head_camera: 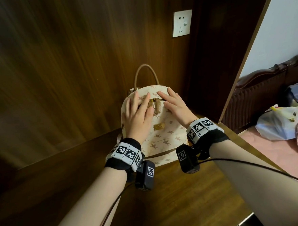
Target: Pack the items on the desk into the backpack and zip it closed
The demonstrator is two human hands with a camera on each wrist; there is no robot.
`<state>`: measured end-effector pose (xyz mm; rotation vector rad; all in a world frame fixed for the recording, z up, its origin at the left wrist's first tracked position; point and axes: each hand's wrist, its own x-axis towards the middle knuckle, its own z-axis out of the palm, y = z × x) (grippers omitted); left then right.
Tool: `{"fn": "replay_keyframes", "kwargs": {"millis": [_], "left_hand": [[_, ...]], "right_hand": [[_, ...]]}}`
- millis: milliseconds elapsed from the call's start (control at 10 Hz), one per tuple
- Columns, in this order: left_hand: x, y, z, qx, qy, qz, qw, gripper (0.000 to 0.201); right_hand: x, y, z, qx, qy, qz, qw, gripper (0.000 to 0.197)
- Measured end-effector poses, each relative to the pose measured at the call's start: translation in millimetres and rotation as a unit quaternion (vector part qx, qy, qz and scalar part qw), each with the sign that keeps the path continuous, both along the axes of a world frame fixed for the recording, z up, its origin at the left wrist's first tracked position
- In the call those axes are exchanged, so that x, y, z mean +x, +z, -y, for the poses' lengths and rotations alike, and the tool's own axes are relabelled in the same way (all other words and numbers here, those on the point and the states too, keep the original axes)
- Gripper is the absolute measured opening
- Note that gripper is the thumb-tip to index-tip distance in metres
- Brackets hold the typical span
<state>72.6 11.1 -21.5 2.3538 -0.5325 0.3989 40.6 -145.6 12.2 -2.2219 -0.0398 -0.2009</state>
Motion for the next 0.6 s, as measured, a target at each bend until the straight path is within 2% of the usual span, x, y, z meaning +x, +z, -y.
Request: {"fn": "replay_keyframes", "kwargs": {"millis": [200,300,400,500,600], "left_hand": [[2,-2,-2,-0.026,-0.019,0.0,0.999,0.065],[-1,2,-6,-0.037,-0.037,-0.027,0.998,0.069],[-8,5,-13,-0.004,-0.068,-0.042,0.997,0.068],[-23,5,-27,-0.063,-0.06,-0.114,0.99,0.069],[-44,-19,-65,-0.107,0.003,-0.125,0.986,0.075]], "right_hand": [[1,-5,0,-0.044,-0.015,0.004,0.999,0.042],[-4,-3,-1,-0.097,0.017,0.051,0.994,0.048],[-11,1,11,-0.167,0.031,0.006,0.985,0.042],[-21,15,25,-0.121,0.011,0.013,0.992,0.046],[-44,47,54,-0.014,-0.044,0.089,0.995,0.039]]}}
